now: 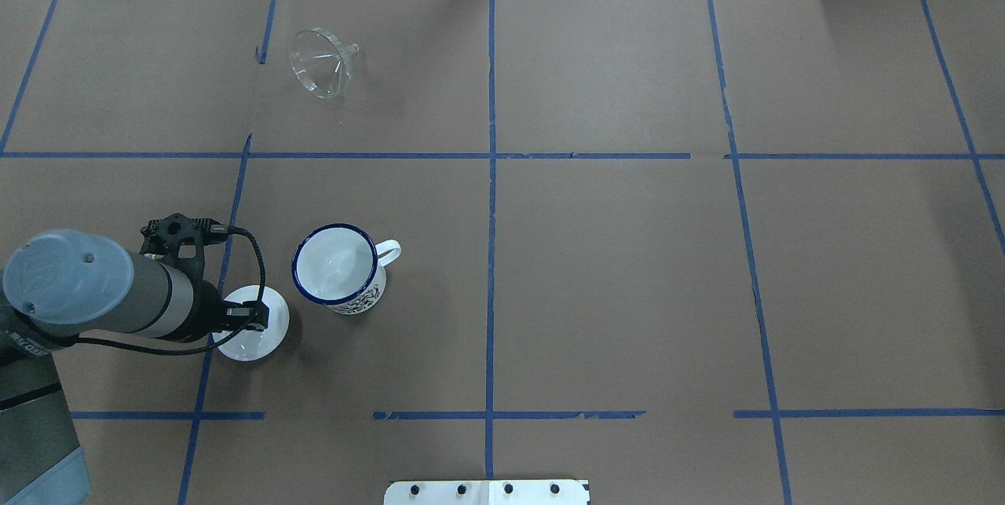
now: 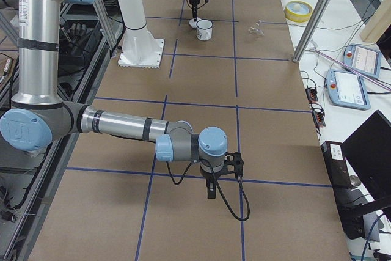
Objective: Remove funnel from cup
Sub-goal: 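Close the left gripper on the lid knob and lift the lid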
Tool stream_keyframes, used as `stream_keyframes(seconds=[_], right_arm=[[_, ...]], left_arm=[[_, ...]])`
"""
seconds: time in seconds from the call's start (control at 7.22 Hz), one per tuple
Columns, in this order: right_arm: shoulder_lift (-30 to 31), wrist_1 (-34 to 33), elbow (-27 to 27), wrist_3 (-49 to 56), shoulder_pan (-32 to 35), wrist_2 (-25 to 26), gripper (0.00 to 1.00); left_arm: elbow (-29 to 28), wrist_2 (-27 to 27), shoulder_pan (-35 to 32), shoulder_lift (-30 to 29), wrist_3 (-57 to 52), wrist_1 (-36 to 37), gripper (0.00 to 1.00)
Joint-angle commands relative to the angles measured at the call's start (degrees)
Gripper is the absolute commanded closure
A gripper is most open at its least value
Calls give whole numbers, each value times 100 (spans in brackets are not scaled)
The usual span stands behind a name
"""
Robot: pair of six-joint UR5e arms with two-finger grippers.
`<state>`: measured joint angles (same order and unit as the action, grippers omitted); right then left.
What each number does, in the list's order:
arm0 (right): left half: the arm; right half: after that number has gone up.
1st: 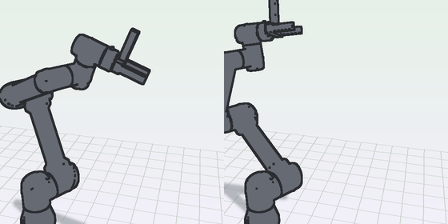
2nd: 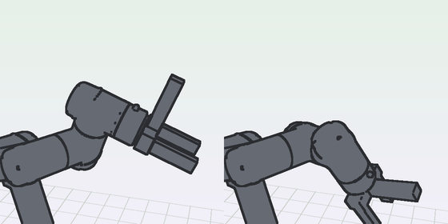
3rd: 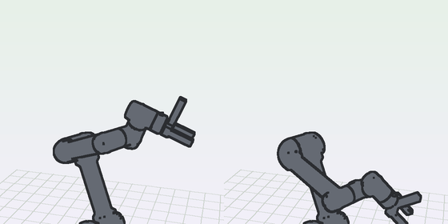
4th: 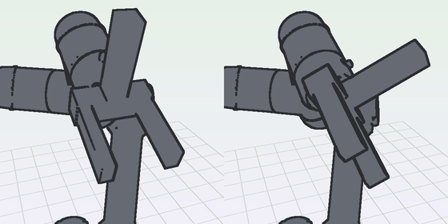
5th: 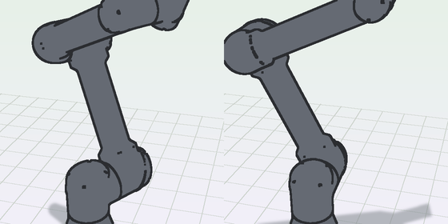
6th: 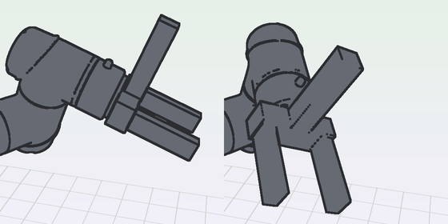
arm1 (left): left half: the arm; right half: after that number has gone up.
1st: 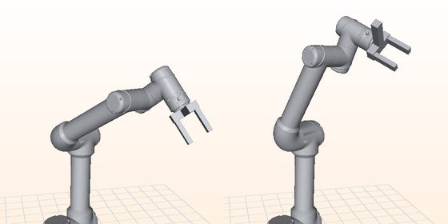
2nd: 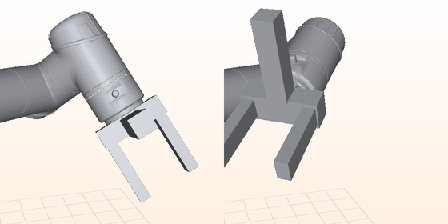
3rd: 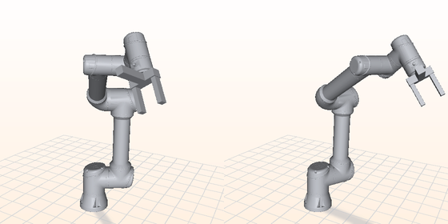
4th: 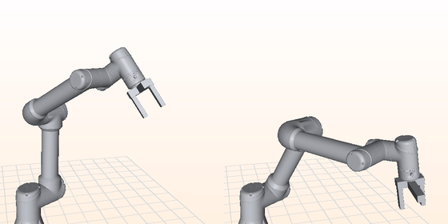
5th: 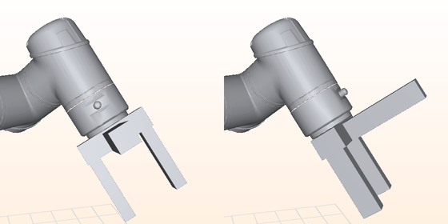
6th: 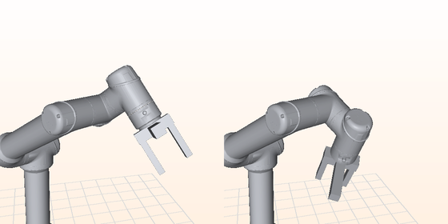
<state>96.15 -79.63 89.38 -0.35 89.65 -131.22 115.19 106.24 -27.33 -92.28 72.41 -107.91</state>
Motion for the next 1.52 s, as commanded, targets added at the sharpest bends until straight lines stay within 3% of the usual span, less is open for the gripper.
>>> stream_keyframes(seconds=[0.0,0.69,1.39], right_arm=[[0,0,0,-9,0,0,0],[0,0,0,0,0,0,0],[0,0,0,0,0,0,0]], left_arm=[[-23,-7,-9,-27,1,16,36],[-41,-16,-18,-71,-8,25,37],[-32,-16,-71,-71,-8,25,53]])
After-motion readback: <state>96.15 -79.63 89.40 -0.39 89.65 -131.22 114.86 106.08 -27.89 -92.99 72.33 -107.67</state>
